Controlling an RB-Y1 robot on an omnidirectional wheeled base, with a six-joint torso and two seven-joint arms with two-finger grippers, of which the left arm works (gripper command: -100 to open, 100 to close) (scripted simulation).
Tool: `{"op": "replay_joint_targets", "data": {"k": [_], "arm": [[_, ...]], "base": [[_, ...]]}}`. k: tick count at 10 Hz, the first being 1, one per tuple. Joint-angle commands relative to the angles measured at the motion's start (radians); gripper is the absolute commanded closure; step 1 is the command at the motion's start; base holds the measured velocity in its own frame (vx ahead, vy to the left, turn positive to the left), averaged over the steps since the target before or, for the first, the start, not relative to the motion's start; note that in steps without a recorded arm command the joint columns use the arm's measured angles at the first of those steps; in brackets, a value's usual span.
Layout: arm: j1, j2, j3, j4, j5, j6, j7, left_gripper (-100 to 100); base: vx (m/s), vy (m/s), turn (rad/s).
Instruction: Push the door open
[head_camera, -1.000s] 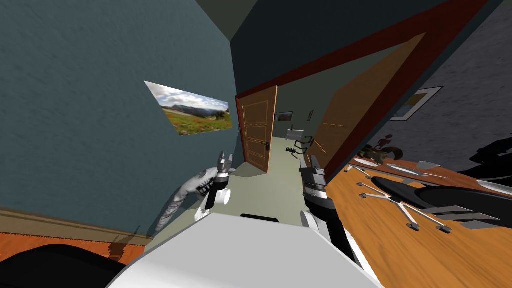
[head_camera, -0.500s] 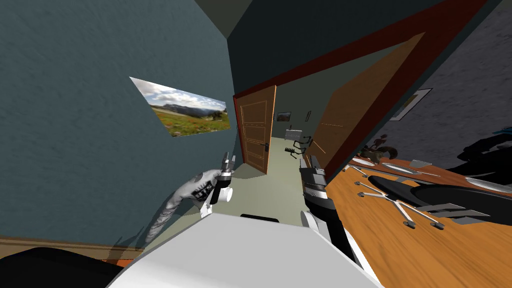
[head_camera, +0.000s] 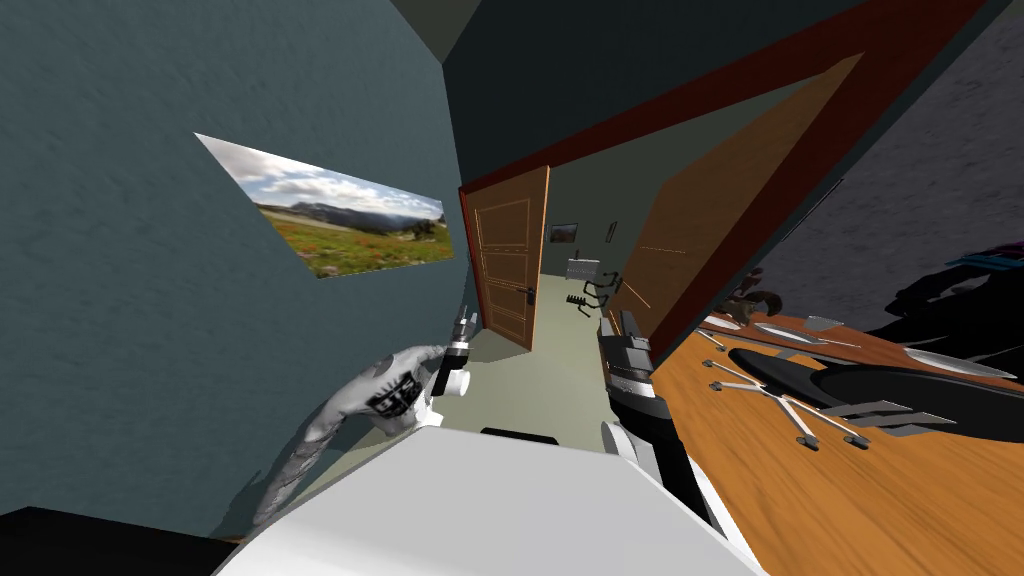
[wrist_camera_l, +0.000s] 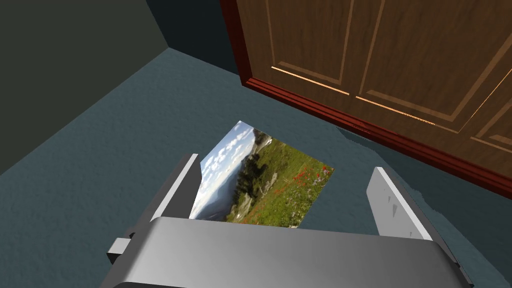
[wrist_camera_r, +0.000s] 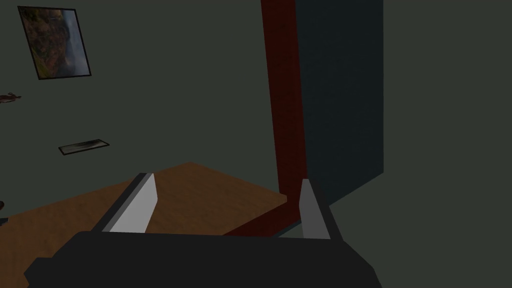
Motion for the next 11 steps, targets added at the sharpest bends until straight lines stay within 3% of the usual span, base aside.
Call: {"op": "replay_joint_targets", "data": {"k": [1, 2, 3, 6, 7, 11], "arm": [[-0.023, -0.001, -0.008, 0.045, -0.006, 0.005, -0.003, -100], [-0.043, 0.001, -0.009, 0.074, -0.008, 0.007, -0.003, -100], [-0.043, 0.001, -0.009, 0.078, -0.008, 0.007, -0.003, -100], [-0.103, 0.006, -0.014, 0.179, -0.014, 0.013, -0.004, -100], [-0.103, 0.006, -0.014, 0.179, -0.014, 0.013, -0.004, -100], [-0.183, 0.01, -0.021, 0.304, -0.022, 0.022, -0.004, -100]], "base": [[0.104, 0.023, -0.08], [0.097, 0.022, -0.07], [0.059, 0.012, -0.014], [0.07, 0.01, -0.063], [0.071, 0.01, -0.025], [0.084, 0.01, -0.067]]}}
